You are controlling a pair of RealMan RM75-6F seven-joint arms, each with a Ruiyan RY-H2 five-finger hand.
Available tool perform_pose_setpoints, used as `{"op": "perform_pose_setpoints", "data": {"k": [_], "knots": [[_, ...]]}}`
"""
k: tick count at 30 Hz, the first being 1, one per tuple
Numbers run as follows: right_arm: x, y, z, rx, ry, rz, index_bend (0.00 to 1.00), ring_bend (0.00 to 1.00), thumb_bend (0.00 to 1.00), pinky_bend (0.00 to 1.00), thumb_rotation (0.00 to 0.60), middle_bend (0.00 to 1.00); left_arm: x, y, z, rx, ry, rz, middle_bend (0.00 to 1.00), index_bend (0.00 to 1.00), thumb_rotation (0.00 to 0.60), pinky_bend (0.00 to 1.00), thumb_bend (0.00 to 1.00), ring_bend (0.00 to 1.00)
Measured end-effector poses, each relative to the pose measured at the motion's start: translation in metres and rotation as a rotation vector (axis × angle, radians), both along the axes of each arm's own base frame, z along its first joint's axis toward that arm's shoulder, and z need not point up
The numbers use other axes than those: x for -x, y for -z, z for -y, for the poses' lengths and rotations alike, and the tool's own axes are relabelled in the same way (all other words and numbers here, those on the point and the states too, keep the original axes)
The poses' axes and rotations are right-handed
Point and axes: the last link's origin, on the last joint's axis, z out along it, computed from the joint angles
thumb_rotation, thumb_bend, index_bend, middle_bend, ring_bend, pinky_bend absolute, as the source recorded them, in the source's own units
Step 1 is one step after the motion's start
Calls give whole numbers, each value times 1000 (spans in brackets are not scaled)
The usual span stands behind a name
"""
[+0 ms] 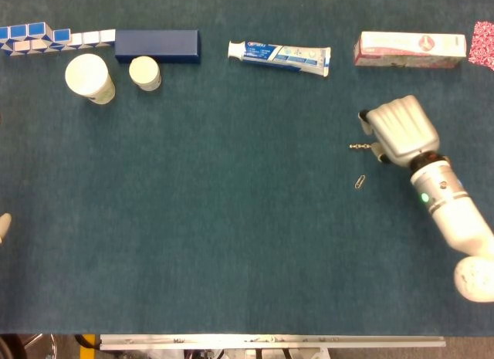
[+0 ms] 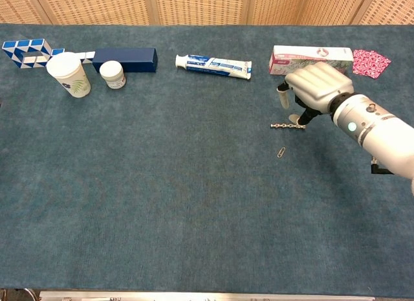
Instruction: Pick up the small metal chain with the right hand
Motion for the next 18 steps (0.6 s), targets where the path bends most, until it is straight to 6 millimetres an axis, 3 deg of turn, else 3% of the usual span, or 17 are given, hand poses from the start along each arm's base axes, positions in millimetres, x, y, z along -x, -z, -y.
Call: {"op": "perform_pose_setpoints", "data": {"k": [18], "knots": [[4, 30, 3, 3, 37, -37, 574, 1000, 190, 1000, 600, 1000, 6, -3, 0, -7, -20, -3, 116, 20, 600, 126, 219, 104]]}}
